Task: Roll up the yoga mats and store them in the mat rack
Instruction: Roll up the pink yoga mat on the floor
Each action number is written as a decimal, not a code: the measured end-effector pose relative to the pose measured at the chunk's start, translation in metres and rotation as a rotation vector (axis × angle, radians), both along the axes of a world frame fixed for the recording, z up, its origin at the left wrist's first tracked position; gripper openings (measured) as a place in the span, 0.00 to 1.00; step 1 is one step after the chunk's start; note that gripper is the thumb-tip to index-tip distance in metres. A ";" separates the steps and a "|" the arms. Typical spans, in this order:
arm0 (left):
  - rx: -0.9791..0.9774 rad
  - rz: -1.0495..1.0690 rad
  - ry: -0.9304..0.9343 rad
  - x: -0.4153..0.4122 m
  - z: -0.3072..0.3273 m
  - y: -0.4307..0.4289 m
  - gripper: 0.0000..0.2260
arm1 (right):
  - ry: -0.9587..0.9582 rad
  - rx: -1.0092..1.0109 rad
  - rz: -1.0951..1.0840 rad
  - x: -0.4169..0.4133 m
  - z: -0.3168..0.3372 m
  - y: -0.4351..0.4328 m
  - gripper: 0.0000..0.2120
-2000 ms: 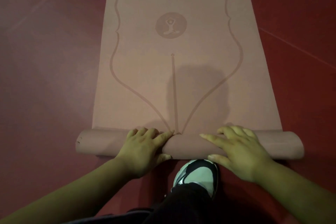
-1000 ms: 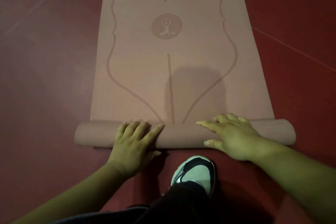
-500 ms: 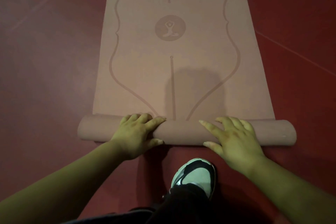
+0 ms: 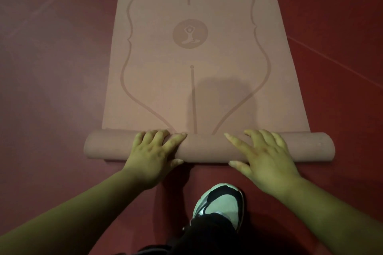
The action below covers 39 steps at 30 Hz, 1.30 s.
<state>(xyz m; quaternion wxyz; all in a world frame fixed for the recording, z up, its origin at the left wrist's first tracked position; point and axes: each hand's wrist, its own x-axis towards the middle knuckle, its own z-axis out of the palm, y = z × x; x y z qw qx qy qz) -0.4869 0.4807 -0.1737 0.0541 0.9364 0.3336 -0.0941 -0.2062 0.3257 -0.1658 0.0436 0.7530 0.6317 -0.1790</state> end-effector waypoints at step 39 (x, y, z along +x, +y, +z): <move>0.089 -0.001 -0.016 0.006 -0.001 0.005 0.37 | 0.032 -0.167 -0.036 0.018 0.014 0.039 0.32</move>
